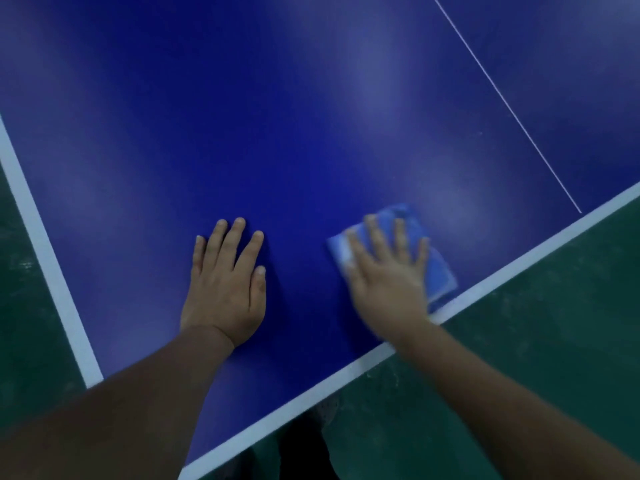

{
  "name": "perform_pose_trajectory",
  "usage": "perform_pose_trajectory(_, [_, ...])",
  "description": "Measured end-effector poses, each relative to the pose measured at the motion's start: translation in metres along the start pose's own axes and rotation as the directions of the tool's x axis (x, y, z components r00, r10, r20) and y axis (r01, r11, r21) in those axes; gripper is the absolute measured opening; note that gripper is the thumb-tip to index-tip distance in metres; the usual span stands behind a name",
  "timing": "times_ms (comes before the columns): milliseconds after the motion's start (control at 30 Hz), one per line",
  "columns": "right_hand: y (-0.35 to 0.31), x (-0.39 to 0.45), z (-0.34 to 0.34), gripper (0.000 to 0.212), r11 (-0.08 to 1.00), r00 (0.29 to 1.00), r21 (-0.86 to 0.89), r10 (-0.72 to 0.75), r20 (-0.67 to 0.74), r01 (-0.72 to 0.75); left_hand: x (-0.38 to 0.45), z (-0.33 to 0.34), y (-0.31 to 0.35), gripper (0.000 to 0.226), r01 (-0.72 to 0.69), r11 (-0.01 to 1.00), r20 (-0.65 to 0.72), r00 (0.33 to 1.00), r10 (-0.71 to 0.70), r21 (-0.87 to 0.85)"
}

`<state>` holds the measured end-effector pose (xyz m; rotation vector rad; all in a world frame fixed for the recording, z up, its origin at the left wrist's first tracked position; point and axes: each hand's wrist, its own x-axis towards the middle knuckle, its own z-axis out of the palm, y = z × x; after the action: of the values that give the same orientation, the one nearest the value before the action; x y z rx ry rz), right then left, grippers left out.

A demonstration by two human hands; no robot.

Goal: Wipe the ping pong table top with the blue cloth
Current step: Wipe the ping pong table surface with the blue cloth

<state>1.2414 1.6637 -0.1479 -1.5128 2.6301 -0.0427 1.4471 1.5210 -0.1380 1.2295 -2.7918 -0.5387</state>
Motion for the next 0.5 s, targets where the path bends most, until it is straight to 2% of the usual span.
perform_pose_trajectory(100, [-0.068,0.052,0.007,0.051,0.975,0.982,0.115,-0.187,-0.032,0.189,0.000,0.001,0.000,0.061,0.007,1.000,-0.037,0.999,-0.007,-0.010])
perform_pose_trajectory(167, [-0.062,0.098,0.003,0.053,0.971,0.975,0.084,-0.220,-0.040,0.223,0.000,0.002,-0.001,0.061,0.003,1.000,-0.038,0.999,-0.003,-0.005])
perform_pose_trajectory(200, [-0.039,0.117,-0.001,0.054,0.983,0.983,0.029,-0.182,-0.027,0.183,0.001,0.003,-0.001,0.061,0.000,1.000,-0.031,1.000,0.000,-0.005])
perform_pose_trajectory(267, [0.039,0.137,-0.012,0.056,0.996,0.999,-0.075,0.053,0.001,-0.053,0.001,0.003,-0.002,0.061,-0.003,1.000,-0.015,1.000,0.004,0.004])
perform_pose_trajectory(300, [0.087,0.137,-0.019,0.056,0.972,0.975,-0.072,0.224,-0.006,-0.224,0.001,0.004,-0.002,0.061,-0.005,1.000,-0.012,1.000,0.005,0.010])
perform_pose_trajectory(333, [0.134,0.131,-0.027,0.056,0.913,0.913,-0.017,0.407,-0.001,-0.407,0.001,0.004,-0.002,0.061,-0.006,1.000,-0.012,1.000,0.006,0.014])
perform_pose_trajectory(400, [0.182,0.113,-0.045,0.059,0.710,0.722,0.147,0.690,0.055,-0.689,0.001,0.004,-0.001,0.061,-0.008,1.000,-0.010,1.000,0.008,0.023])
perform_pose_trajectory(433, [0.177,0.108,-0.045,0.060,0.650,0.668,0.180,0.741,0.063,-0.738,0.001,0.004,-0.001,0.061,-0.008,1.000,-0.008,1.000,0.008,0.023])
perform_pose_trajectory(467, [0.156,0.108,-0.040,0.060,0.656,0.671,0.180,0.741,0.032,-0.733,0.001,0.003,0.000,0.062,-0.003,1.000,-0.009,1.000,0.003,0.019])
perform_pose_trajectory(500, [0.123,0.107,-0.031,0.057,0.720,0.729,0.162,0.684,-0.008,-0.674,0.001,0.003,0.000,0.062,0.002,1.000,-0.007,1.000,-0.002,0.018])
